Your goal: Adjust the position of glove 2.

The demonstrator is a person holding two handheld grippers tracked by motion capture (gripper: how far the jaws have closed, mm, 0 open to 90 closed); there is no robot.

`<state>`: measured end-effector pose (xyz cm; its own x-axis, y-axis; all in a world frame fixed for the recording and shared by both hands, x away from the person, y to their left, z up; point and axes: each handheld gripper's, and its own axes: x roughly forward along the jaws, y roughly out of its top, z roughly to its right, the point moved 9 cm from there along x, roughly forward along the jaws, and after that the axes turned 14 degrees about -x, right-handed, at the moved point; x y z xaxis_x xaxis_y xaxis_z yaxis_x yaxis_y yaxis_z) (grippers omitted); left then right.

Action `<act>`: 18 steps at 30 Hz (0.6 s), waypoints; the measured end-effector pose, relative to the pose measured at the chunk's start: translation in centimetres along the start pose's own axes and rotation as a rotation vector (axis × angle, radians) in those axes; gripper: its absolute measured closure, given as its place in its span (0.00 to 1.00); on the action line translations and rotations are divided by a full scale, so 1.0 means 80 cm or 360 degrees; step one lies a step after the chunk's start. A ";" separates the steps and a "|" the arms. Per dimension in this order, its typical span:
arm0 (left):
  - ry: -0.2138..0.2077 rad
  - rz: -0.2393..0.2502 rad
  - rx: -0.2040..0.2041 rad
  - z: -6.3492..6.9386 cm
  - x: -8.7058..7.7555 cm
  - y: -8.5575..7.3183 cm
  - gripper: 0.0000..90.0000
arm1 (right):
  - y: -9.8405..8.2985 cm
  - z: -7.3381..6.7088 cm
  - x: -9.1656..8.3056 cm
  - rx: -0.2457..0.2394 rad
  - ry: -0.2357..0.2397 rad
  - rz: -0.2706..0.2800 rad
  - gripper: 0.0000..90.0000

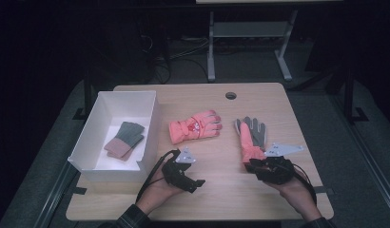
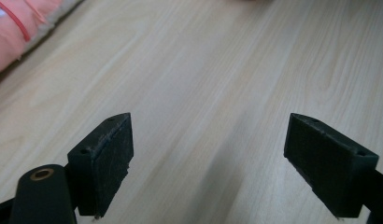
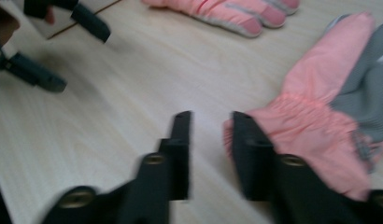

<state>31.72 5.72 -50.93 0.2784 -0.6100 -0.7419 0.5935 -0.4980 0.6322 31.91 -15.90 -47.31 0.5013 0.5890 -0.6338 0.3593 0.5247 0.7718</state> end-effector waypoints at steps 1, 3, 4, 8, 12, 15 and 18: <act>0.0001 -0.0008 -0.0002 -0.001 0.001 -0.003 0.17 | 0.004 0.010 -0.001 0.0015 -0.0005 0.0014 0.94; -0.0004 0.0001 -0.0023 -0.001 0.003 -0.004 0.17 | 0.007 0.022 -0.001 0.0017 -0.0037 0.0019 0.98; 0.0002 0.0001 -0.0017 -0.002 0.004 -0.004 0.17 | 0.009 0.029 0.000 0.0016 -0.0048 0.0020 1.00; 0.0001 -0.0013 0.0003 -0.002 0.006 -0.005 0.17 | 0.015 0.054 0.006 0.0024 -0.0100 0.0004 1.00; 0.0008 0.0001 0.0002 -0.006 0.006 -0.003 0.17 | 0.017 0.076 0.014 0.0030 -0.0137 -0.0010 1.00; 0.0004 0.0028 -0.0024 -0.008 0.005 -0.001 0.17 | 0.015 0.105 0.025 0.0052 -0.0196 -0.0045 1.00; 0.0010 0.0012 -0.0020 -0.010 0.005 -0.003 0.17 | 0.011 0.126 0.031 0.0071 -0.0243 -0.0078 1.00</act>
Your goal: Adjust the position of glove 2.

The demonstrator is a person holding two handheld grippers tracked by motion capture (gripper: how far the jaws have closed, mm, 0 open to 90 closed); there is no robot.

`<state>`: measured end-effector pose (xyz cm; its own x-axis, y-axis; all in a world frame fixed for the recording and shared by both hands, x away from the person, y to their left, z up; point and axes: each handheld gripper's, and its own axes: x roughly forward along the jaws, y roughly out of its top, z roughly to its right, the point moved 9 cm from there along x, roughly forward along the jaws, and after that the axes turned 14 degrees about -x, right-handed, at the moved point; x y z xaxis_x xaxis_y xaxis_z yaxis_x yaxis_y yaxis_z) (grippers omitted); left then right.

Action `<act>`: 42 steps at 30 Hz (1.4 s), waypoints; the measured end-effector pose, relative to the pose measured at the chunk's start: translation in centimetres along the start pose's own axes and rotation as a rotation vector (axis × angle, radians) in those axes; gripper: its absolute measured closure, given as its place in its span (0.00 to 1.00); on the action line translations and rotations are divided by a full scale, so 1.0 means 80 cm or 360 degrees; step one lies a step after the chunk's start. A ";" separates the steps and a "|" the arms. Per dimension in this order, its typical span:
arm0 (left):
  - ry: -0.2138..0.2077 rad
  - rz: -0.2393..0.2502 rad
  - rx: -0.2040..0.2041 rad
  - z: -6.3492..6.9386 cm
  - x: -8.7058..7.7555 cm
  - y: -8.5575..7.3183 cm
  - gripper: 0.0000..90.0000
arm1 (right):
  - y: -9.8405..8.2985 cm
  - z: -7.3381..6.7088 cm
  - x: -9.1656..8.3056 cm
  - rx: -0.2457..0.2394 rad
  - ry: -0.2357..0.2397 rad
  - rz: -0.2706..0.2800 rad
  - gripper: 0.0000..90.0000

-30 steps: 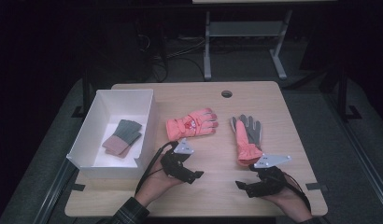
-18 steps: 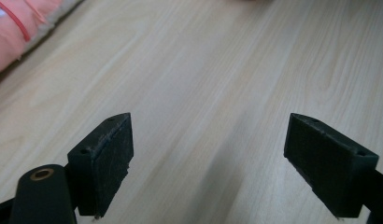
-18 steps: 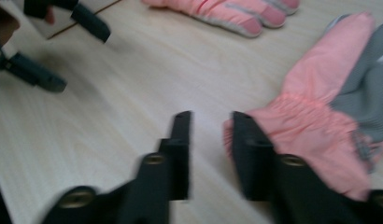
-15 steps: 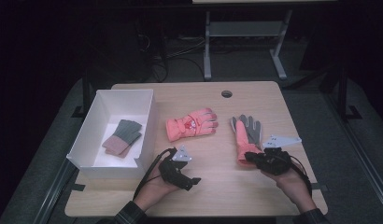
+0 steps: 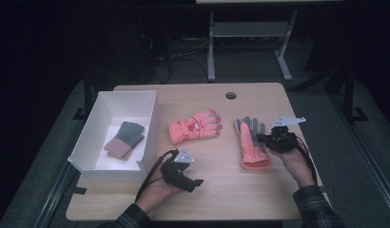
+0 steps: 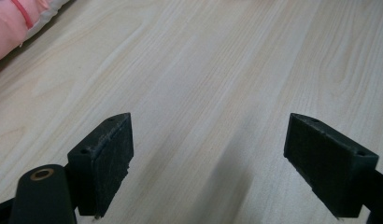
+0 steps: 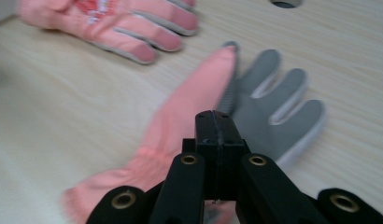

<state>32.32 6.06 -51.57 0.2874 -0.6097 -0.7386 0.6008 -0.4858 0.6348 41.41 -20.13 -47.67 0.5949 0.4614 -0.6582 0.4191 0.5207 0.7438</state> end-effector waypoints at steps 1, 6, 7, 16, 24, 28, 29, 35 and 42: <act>0.0000 0.0000 0.0000 0.000 0.000 0.000 0.17 | 0.000 0.000 0.000 0.0000 0.0000 0.0000 1.00; -0.0004 -0.0014 0.0003 0.001 0.003 -0.001 0.17 | -0.014 0.022 0.012 0.0034 -0.0019 -0.0043 1.00; -0.0004 -0.0014 0.0003 0.001 0.003 -0.001 0.17 | -0.014 0.022 0.012 0.0034 -0.0019 -0.0043 1.00; -0.0016 -0.0025 0.0006 0.003 0.004 -0.002 0.17 | -0.032 0.014 0.024 0.0004 0.0050 -0.0132 1.00; -0.0005 -0.0027 -0.0004 -0.001 0.003 -0.002 0.17 | -0.034 -0.014 0.016 -0.0054 0.0122 -0.0169 1.00; -0.0007 -0.0028 0.0007 -0.001 0.003 -0.002 0.17 | -0.035 -0.031 0.011 -0.0097 0.0172 -0.0186 1.00; -0.0008 -0.0028 0.0005 -0.001 0.003 -0.002 0.17 | -0.034 -0.035 0.010 -0.0106 0.0187 -0.0186 1.00; -0.0009 -0.0025 -0.0006 -0.001 0.002 -0.002 0.17 | -0.029 -0.056 0.006 -0.0167 0.0211 -0.0191 1.00; -0.0009 -0.0048 -0.0004 -0.001 0.003 -0.004 0.17 | -0.009 -0.059 0.009 -0.0140 0.0219 -0.0059 1.00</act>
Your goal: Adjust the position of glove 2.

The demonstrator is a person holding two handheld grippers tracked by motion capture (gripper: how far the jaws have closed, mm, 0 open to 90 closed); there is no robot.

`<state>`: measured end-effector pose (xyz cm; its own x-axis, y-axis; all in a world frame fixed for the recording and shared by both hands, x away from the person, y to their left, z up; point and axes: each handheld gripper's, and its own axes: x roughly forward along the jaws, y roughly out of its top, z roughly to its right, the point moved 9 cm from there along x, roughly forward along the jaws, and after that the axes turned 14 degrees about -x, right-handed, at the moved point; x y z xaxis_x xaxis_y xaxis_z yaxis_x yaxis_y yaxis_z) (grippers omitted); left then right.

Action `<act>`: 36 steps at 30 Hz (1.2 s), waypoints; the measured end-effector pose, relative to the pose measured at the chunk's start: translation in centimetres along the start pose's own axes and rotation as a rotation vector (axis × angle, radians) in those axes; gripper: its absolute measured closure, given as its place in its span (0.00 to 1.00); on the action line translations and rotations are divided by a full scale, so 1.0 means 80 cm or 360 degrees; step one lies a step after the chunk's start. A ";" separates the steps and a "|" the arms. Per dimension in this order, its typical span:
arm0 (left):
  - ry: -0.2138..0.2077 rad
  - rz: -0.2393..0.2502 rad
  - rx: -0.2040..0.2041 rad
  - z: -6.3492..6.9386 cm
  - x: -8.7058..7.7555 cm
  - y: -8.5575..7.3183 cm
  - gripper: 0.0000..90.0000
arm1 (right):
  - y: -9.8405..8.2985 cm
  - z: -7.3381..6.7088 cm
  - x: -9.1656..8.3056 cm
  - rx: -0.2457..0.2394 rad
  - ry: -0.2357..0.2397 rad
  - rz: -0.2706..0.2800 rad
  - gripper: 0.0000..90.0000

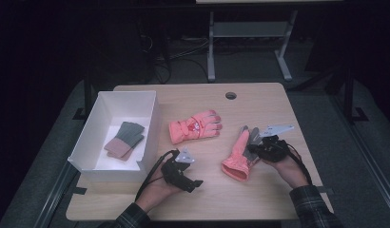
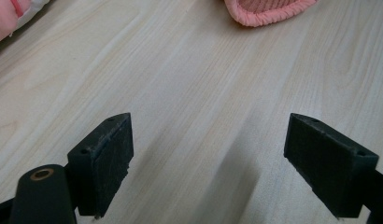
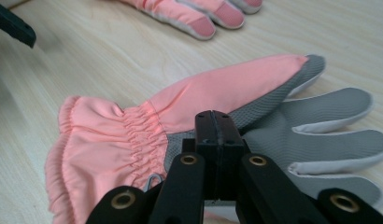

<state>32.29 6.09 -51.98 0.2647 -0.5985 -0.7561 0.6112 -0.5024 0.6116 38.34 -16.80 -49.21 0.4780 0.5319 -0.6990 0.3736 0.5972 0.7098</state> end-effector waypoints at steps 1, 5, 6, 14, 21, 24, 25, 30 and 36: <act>0.0000 0.0000 0.0000 0.000 0.000 0.000 0.17 | 0.000 0.000 0.000 0.0000 0.0000 0.0000 1.00; -0.0001 0.0011 -0.0012 0.000 0.000 0.000 0.17 | -0.009 0.001 0.011 -0.0003 0.0030 -0.0038 1.00; 0.0003 -0.0002 0.0001 -0.001 0.001 0.000 0.17 | -0.011 0.001 0.013 0.0004 0.0037 -0.0043 1.00; 0.0001 -0.0004 0.0003 -0.001 0.001 -0.001 0.17 | -0.013 -0.013 0.023 -0.0018 0.0085 -0.0073 1.00; -0.0009 -0.0009 -0.0005 0.000 0.001 -0.001 0.17 | -0.006 -0.035 0.027 -0.0054 0.0123 -0.0078 1.00; 0.0000 -0.0026 0.0012 -0.002 0.000 -0.002 0.17 | 0.001 -0.050 0.030 -0.0079 0.0133 -0.0089 1.00; 0.0000 -0.0026 0.0012 -0.002 0.000 -0.002 0.17 | 0.001 -0.050 0.030 -0.0079 0.0133 -0.0089 1.00; 0.0008 -0.0038 0.0016 -0.006 -0.001 -0.003 0.17 | 0.007 -0.067 0.032 -0.0092 0.0129 -0.0115 1.00; 0.0011 -0.0035 0.0004 -0.006 -0.002 -0.003 0.17 | 0.008 -0.082 0.030 -0.0073 0.0134 -0.0133 1.00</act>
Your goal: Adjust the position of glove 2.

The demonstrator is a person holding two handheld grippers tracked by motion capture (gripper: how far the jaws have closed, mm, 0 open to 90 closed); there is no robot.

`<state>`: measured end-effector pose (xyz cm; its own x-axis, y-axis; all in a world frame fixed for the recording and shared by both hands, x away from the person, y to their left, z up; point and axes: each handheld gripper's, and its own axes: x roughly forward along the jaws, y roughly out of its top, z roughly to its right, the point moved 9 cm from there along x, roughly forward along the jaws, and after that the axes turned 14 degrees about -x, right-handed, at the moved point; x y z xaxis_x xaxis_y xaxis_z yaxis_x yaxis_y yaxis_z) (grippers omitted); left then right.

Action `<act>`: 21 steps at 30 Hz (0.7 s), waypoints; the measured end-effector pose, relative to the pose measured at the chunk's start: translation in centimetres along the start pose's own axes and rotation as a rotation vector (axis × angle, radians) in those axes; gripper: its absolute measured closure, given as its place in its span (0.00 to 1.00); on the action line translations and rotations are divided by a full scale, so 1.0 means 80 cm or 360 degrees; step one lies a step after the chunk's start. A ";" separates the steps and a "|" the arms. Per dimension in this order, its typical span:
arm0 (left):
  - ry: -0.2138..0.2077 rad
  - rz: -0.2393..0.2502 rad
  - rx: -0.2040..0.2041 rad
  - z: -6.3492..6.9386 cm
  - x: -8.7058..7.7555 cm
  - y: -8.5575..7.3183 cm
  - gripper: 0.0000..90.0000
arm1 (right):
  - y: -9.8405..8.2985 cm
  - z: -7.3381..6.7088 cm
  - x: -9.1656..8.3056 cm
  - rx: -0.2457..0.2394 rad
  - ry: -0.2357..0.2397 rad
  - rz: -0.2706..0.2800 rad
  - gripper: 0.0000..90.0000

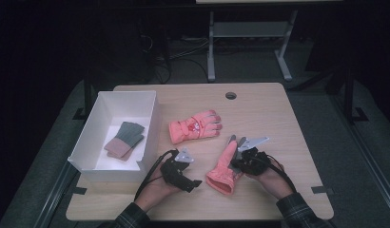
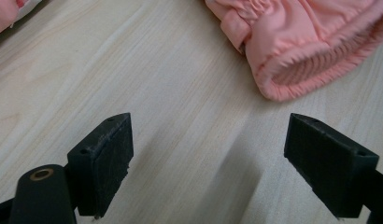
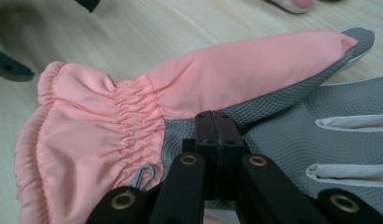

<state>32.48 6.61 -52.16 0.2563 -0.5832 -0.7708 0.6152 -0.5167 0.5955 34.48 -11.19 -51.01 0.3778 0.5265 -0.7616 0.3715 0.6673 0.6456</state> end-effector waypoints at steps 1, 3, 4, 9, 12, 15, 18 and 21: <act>0.0000 0.0000 0.0000 0.000 0.000 0.000 0.17 | 0.000 0.000 0.000 0.0000 0.0000 0.0000 1.00; 0.0005 0.0011 0.0000 -0.001 0.000 0.001 0.17 | 0.000 -0.006 -0.001 -0.0008 0.0009 0.0002 1.00; 0.0004 0.0005 -0.0011 -0.001 0.000 0.000 0.17 | 0.001 -0.013 -0.002 -0.0018 0.0025 0.0005 1.00; 0.0009 -0.0004 0.0000 -0.002 -0.001 0.000 0.17 | 0.005 -0.013 -0.011 -0.0051 -0.0011 0.0059 1.00; 0.0009 -0.0003 -0.0006 -0.002 -0.001 0.000 0.17 | -0.003 0.004 -0.018 0.0003 -0.0039 0.0074 1.00; 0.0008 -0.0010 -0.0004 -0.002 -0.002 -0.001 0.17 | -0.012 0.009 -0.017 0.0030 -0.0013 0.0053 1.00; 0.0009 0.0006 -0.0014 -0.003 -0.002 0.000 0.17 | -0.015 0.004 -0.017 0.0033 0.0000 0.0043 1.00; 0.0006 -0.0002 -0.0020 -0.003 -0.002 0.000 0.17 | -0.017 -0.001 -0.019 0.0025 0.0007 0.0037 1.00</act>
<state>32.60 6.88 -52.09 0.2584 -0.5804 -0.7723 0.6246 -0.5095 0.5919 33.32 -12.89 -50.76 0.3828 0.5443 -0.7465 0.3757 0.6465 0.6640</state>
